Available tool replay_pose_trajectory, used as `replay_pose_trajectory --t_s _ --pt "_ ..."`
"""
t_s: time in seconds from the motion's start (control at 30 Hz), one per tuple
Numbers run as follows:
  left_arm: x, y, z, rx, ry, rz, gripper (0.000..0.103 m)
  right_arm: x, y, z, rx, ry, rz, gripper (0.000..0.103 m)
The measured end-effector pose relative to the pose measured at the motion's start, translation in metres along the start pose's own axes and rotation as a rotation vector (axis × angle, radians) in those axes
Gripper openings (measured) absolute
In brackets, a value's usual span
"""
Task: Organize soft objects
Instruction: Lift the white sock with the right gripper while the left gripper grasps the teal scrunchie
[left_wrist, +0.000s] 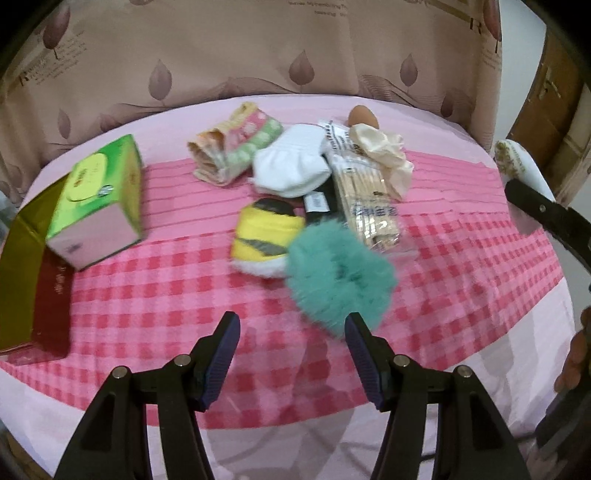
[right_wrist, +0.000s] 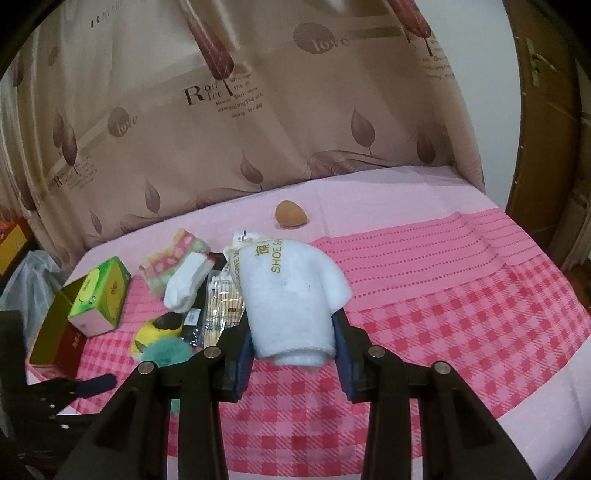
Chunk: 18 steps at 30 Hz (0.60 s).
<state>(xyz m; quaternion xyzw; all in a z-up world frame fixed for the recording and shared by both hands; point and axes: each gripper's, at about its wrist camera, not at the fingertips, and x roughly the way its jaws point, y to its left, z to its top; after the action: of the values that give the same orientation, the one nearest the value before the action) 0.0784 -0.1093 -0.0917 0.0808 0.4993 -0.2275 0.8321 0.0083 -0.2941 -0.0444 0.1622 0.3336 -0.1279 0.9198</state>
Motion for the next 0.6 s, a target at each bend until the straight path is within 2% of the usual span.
replay_pose_trajectory --t_s 0.27,0.37,0.43,0.47,0.6 --pt "0.026 -0.012 0.017 -0.031 0.032 -0.015 0.061 -0.002 -0.005 0.0 0.014 0.005 0.039 0.035" --pt "0.03 -0.012 0.018 -0.041 0.032 -0.047 0.059 0.0 -0.003 -0.001 0.011 0.013 0.051 0.035" --pt "0.032 -0.013 0.017 -0.041 0.033 -0.064 0.035 0.0 -0.002 -0.001 0.011 0.017 0.058 0.035" --pt "0.033 -0.013 0.017 -0.038 0.04 -0.071 0.018 0.001 -0.002 -0.001 0.009 0.018 0.06 0.035" --pt "0.03 -0.017 0.014 -0.015 0.021 -0.078 0.015 0.002 -0.001 -0.002 0.01 0.021 0.064 0.035"
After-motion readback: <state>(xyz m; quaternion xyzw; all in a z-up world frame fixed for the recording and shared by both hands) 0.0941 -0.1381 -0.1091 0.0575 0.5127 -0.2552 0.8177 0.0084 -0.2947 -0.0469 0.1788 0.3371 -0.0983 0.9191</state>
